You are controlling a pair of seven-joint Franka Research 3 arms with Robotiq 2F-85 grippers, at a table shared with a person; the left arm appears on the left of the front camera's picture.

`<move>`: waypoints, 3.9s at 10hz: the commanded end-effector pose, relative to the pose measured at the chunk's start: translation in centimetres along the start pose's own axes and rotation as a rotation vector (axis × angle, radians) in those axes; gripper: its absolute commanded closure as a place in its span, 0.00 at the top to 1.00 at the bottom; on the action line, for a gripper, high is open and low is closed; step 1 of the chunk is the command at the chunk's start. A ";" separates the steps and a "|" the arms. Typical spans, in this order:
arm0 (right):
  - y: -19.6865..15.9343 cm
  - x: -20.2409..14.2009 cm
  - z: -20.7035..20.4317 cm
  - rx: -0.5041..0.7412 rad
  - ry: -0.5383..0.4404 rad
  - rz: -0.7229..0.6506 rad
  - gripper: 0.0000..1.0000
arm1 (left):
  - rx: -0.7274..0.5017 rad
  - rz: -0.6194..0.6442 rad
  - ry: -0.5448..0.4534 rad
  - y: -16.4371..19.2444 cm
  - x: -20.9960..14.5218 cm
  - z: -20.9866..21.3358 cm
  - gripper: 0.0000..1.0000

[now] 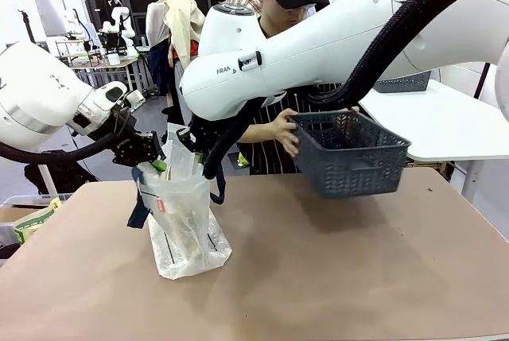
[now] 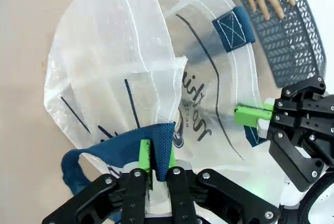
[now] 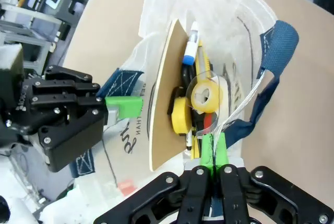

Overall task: Transfer purchased items from the store into the shopping bag.
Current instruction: Move the Reusable shopping bag to the right side of the table.

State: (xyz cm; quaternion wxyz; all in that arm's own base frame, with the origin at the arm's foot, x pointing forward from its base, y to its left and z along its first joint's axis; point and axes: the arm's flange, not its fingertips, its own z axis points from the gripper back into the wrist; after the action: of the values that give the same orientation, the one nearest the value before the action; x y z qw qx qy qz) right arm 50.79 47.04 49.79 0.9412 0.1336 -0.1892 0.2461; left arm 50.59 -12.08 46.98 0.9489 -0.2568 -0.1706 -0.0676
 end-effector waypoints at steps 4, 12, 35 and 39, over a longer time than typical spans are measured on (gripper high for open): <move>0.8 1.0 -0.5 0.046 -0.059 0.003 0.00 | -0.122 -0.058 0.031 0.0 -0.9 -0.5 0.36; 2.9 1.9 -2.7 0.039 -0.013 0.063 0.00 | -0.357 -0.046 -0.025 1.1 -1.4 -0.9 0.36; 3.1 0.7 -1.8 0.141 -0.055 0.161 0.00 | -0.380 0.225 -0.101 2.9 1.0 -2.1 1.00; 4.0 0.9 -2.6 0.144 -0.024 0.182 0.00 | -0.460 0.228 -0.090 3.0 1.8 -2.7 1.00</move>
State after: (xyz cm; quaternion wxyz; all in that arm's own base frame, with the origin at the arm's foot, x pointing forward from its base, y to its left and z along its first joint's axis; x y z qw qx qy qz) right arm 50.14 51.54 48.60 0.9040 0.1767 -0.2035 0.3319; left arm 53.05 -11.13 44.31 0.8697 -0.4669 -0.1585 0.0211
